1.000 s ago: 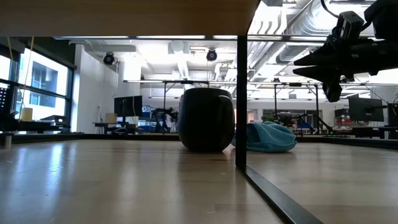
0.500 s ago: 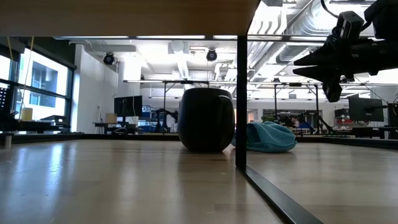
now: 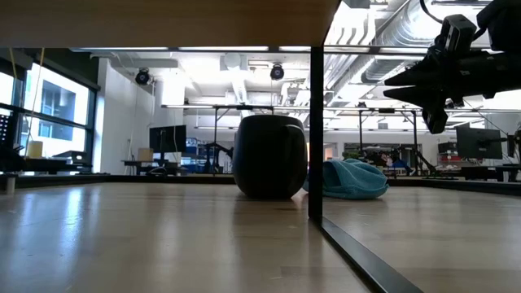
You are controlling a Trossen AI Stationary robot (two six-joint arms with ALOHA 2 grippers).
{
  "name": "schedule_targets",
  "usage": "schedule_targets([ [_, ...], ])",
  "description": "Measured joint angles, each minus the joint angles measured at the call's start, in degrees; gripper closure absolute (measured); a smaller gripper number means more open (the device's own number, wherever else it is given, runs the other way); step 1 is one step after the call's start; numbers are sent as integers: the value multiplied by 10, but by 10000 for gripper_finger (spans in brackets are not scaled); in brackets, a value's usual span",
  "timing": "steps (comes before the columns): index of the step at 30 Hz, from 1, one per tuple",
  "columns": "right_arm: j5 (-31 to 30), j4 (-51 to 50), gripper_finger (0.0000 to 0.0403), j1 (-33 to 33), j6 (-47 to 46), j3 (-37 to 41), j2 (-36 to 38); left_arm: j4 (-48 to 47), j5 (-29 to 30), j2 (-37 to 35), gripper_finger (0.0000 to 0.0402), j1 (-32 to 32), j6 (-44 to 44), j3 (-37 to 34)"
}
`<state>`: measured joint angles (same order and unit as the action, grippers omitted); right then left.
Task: Stack small to large cups/mugs on shelf
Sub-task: Put the transparent mug on the shelf
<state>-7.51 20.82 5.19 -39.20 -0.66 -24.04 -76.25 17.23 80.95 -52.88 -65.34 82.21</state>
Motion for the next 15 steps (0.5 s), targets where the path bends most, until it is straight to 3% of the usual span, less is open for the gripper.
schedule_targets([
  [15,0,0,322,0,-9,0,0,13,1,0,300,0,10,0],
])
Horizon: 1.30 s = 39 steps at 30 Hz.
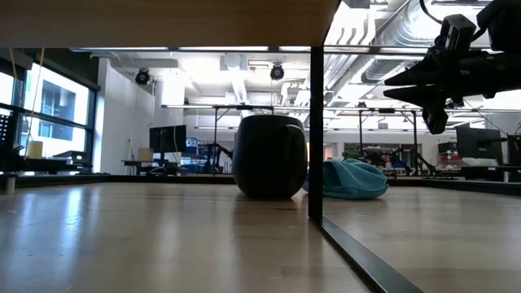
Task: Stack small to large cups/mugs on shelf
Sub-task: Put the transparent mug on the shelf
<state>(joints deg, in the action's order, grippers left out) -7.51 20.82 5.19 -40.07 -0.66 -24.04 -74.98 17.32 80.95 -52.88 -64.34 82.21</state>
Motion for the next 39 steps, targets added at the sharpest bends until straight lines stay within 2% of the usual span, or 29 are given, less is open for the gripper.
schedule_targets([
  [25,2,0,322,0,0,0,0,-16,-13,0,300,0,11,0],
  [39,2,0,322,0,2,0,0,-2,-13,0,300,0,47,0],
])
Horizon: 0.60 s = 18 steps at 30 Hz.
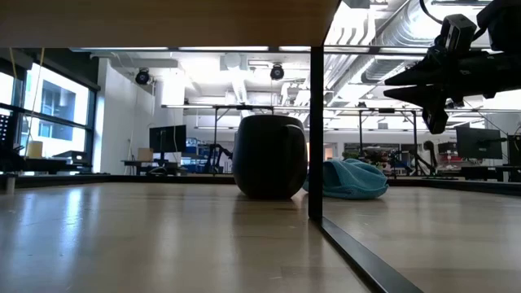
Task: Stack small to large cups/mugs on shelf
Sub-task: Put the transparent mug on the shelf
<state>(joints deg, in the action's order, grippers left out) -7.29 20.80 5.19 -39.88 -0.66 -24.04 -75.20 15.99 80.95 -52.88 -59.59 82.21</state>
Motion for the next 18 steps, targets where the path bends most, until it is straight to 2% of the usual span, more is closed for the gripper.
schedule_targets([
  [18,0,0,322,0,-2,0,0,7,0,0,300,0,13,0],
])
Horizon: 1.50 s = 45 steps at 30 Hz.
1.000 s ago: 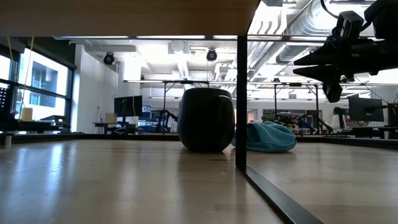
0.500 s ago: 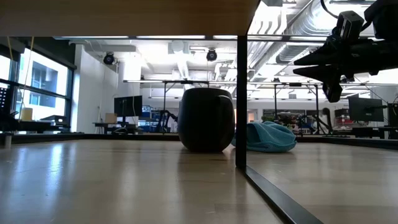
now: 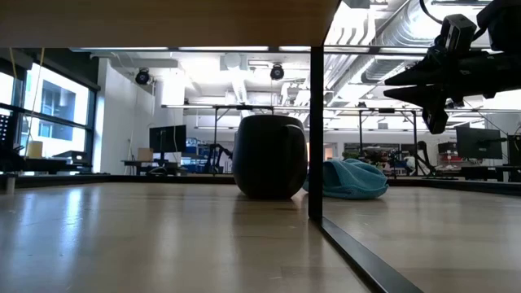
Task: Stack small to large cups/mugs on shelf
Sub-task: Put the transparent mug on the shelf, then put the black mug on the shelf
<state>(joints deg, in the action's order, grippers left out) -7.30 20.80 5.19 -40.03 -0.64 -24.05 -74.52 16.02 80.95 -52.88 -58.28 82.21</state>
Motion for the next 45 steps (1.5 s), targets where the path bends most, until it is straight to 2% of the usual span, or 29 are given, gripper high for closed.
schedule_targets([
  [17,0,0,322,0,0,0,0,-38,-55,0,300,0,13,0],
  [27,0,0,322,0,0,0,0,-42,-59,1,300,0,8,14],
  [33,0,0,322,0,2,0,0,-82,-25,0,300,0,5,74],
  [40,0,-2,322,0,4,0,0,-156,-16,0,300,0,5,147],
  [45,0,-10,322,0,4,0,0,-155,55,-1,300,0,49,198],
])
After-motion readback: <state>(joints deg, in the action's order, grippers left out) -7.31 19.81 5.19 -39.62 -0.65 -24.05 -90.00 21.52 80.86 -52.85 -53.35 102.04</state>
